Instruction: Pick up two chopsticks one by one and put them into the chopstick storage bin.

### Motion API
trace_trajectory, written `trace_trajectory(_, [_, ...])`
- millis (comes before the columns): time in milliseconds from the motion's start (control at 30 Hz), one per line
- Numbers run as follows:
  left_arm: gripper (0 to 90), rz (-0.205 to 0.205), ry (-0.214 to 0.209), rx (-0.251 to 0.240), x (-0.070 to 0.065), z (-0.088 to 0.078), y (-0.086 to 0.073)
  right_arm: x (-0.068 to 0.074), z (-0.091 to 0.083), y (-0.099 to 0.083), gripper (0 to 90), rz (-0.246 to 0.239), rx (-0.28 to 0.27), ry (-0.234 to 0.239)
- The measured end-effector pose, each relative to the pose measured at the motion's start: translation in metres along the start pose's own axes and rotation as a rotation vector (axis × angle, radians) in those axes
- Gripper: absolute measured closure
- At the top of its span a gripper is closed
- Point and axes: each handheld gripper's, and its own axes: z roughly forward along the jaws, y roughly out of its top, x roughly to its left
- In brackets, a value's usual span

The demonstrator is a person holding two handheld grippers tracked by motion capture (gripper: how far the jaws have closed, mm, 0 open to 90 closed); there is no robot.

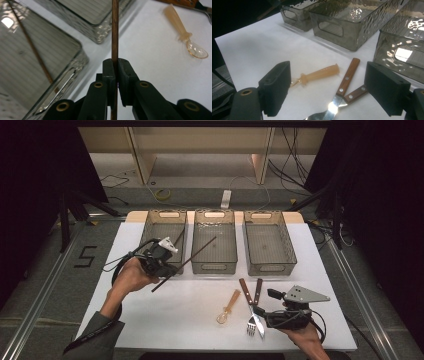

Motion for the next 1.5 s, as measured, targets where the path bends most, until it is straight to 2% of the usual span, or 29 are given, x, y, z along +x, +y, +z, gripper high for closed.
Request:
trace_trajectory(200, [83.9, -0.074, 0.025, -0.039, 0.015, -0.009, -0.004, 0.0, 0.0, 0.0, 22.3, -0.002, 0.002, 0.0])
trace_trajectory(333, [83.9, -0.108, 0.044, -0.054, 0.023, -0.012, -0.004, 0.001, 0.0, 0.0, 22.4, -0.001, 0.002, 0.0])
trace_trajectory(533, [83.9, -0.168, 0.047, -0.082, 0.039, -0.013, -0.004, 0.0, 0.001, 0.0, 22.3, 0.001, 0.002, -0.001])
trace_trajectory(667, [83.9, -0.19, 0.066, -0.095, 0.046, -0.016, -0.003, 0.0, 0.001, -0.001, 22.3, 0.004, 0.002, -0.001])
trace_trajectory(833, [83.9, -0.233, 0.077, -0.119, 0.062, -0.017, 0.004, -0.001, 0.001, -0.001, 22.4, 0.006, 0.002, 0.0])
trace_trajectory(1000, [83.9, -0.252, 0.084, -0.103, 0.074, -0.017, 0.015, -0.001, 0.001, -0.001, 22.4, 0.007, 0.002, 0.001])
trace_trajectory(1267, [83.9, -0.291, 0.147, -0.117, 0.094, -0.021, 0.027, -0.001, 0.001, -0.001, 22.3, 0.007, 0.002, 0.004])
trace_trajectory(1333, [83.9, -0.306, 0.148, -0.123, 0.099, -0.02, 0.027, -0.001, 0.001, -0.001, 22.4, 0.008, 0.001, 0.005])
trace_trajectory(1400, [83.9, -0.33, 0.125, -0.139, 0.104, -0.02, 0.026, -0.001, 0.001, -0.001, 22.4, 0.008, 0.001, 0.005])
trace_trajectory(1500, [83.9, -0.33, 0.138, -0.143, 0.106, -0.018, 0.025, 0.0, 0.001, -0.001, 22.3, 0.007, 0.0, 0.006])
